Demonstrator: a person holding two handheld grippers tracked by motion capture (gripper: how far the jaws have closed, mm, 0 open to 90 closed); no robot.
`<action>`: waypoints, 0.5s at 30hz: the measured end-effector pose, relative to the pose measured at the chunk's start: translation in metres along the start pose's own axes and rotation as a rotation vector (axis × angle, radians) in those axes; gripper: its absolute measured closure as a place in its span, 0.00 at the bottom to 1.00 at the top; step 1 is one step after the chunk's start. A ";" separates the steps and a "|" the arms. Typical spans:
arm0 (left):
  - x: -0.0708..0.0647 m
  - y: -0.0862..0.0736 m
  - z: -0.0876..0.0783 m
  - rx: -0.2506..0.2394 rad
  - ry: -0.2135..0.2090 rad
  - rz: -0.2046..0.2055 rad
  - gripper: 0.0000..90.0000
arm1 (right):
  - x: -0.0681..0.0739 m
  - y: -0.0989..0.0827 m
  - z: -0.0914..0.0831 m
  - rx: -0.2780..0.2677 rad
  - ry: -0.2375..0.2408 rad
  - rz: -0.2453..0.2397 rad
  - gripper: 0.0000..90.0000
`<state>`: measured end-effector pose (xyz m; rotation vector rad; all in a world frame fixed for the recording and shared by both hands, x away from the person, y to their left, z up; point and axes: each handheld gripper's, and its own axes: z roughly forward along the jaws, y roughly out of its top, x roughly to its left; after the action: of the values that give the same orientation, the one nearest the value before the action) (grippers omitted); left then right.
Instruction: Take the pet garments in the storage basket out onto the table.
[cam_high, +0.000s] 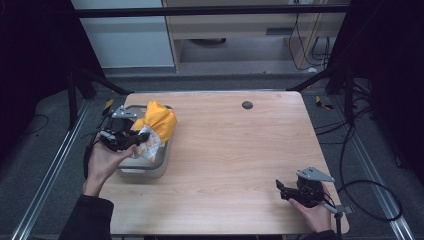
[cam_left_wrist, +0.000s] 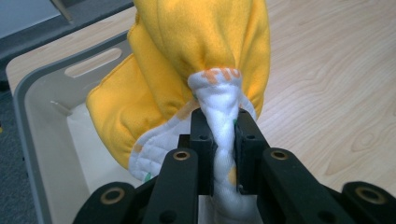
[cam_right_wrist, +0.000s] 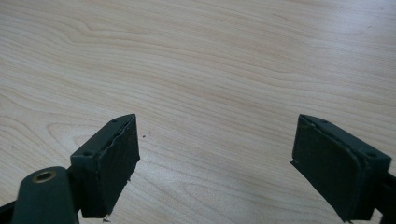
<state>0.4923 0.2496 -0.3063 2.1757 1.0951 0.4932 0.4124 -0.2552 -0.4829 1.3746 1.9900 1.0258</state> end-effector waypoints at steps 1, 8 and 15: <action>-0.002 0.001 0.000 -0.009 -0.004 0.003 0.90 | 0.000 0.000 0.000 0.000 0.000 0.000 0.16; -0.017 0.008 -0.005 -0.020 -0.050 0.063 0.90 | 0.000 0.000 0.000 -0.001 0.000 -0.001 0.16; -0.035 0.016 -0.006 -0.014 -0.090 0.119 0.90 | 0.000 0.000 0.000 -0.003 -0.002 -0.003 0.16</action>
<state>0.4774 0.2162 -0.2930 2.2376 0.9153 0.4498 0.4123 -0.2555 -0.4827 1.3706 1.9881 1.0256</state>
